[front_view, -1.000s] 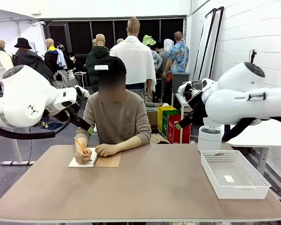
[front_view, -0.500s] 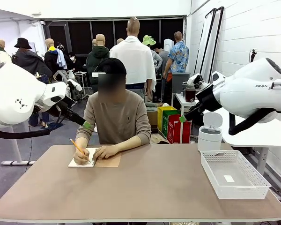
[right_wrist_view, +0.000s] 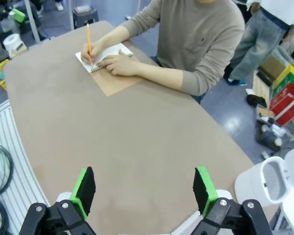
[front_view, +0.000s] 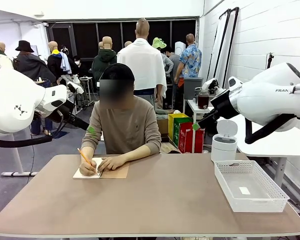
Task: Sort the paper based on its condition.
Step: If a person hands you a paper, place it in the Organizing basket , and if it's crumpled, put it in the Trash can.
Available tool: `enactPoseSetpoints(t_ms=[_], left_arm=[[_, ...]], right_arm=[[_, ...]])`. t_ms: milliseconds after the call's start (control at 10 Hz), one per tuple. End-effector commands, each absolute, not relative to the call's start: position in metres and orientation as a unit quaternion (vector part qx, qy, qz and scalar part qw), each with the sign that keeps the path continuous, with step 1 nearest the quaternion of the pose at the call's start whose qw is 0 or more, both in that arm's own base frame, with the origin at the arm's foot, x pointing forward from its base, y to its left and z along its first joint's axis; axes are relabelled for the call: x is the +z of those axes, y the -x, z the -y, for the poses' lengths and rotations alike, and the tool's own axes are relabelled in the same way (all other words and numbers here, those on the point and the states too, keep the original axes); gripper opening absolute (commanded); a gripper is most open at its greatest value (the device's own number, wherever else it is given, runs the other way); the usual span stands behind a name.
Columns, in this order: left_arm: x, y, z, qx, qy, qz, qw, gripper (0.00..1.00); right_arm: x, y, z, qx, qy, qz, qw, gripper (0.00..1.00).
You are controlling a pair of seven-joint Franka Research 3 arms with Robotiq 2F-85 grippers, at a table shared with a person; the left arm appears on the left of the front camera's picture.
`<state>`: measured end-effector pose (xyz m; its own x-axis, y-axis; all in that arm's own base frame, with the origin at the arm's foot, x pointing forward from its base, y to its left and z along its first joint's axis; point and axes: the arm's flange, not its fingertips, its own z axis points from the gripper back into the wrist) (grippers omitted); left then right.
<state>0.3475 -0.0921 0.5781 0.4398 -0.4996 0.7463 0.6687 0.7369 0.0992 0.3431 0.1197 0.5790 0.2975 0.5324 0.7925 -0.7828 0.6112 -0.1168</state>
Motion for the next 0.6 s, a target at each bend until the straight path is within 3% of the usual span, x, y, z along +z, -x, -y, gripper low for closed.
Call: enactPoseSetpoints(t_ms=[0,500], left_arm=[[0.5768,-0.3449,0.0944,-0.357,0.111,0.393,0.840,1.00],[0.5768,-0.3449,0.0944,-0.357,0.111,0.393,0.840,1.00]], right_arm=[[0.5793,-0.3430,-0.1195,0.416,-0.148,0.423,0.791,1.00],[0.5793,-0.3430,-0.1195,0.416,-0.148,0.423,0.791,1.00]])
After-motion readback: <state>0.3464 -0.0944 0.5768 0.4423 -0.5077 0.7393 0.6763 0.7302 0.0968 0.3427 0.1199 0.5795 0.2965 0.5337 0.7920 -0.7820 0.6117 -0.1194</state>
